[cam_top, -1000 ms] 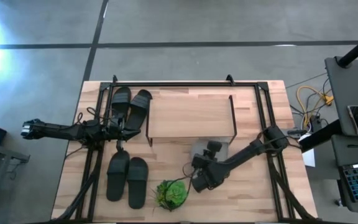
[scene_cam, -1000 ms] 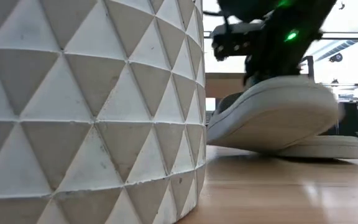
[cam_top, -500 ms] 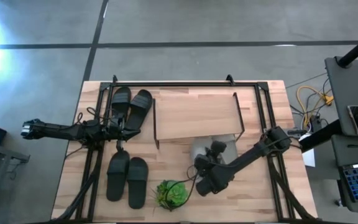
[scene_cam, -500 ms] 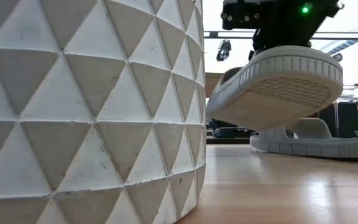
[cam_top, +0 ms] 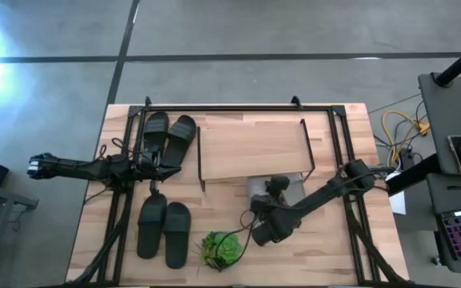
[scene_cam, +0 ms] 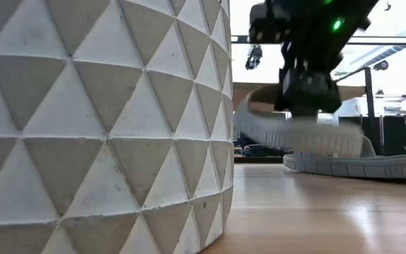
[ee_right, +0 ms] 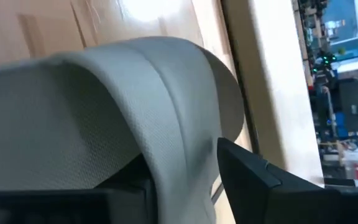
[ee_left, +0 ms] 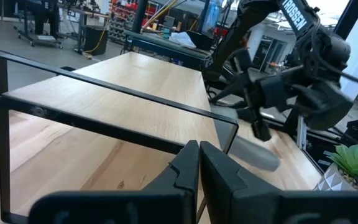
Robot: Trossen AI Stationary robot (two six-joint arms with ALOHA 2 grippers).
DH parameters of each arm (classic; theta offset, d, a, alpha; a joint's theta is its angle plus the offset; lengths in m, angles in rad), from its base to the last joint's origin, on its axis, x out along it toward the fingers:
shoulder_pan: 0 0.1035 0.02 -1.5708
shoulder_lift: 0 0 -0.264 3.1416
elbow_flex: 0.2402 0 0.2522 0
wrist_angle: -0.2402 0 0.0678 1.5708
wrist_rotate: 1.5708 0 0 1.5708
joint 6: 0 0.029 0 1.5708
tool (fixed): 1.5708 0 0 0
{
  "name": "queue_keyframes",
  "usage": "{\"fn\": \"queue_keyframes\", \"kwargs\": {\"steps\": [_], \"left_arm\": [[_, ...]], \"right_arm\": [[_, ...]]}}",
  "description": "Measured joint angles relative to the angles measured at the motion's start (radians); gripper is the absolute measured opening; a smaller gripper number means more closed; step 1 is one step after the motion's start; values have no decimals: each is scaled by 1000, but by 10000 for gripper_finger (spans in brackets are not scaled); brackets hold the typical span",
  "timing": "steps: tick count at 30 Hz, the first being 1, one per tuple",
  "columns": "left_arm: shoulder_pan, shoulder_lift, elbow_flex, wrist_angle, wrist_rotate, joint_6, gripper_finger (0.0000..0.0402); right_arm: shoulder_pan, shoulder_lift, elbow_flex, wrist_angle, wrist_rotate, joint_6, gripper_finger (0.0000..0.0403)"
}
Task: Pick and place slides into the shelf
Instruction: Put the gray slide under the shelf
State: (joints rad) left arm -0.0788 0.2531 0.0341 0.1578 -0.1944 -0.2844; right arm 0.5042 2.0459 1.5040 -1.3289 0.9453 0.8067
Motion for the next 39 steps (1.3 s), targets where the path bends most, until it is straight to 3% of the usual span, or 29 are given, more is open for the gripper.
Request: {"fn": "queue_keyframes", "kwargs": {"steps": [9,24,39], "left_arm": [[0,0,0,0,0,3,0],[0,1,0,18,-1,2,0],[0,0,0,18,-1,2,0]], "right_arm": [[81,-46,7,47,-55,12,136],[4,-8,-91,103,-63,4,137],[4,-8,-24,114,-208,32,137]]}}
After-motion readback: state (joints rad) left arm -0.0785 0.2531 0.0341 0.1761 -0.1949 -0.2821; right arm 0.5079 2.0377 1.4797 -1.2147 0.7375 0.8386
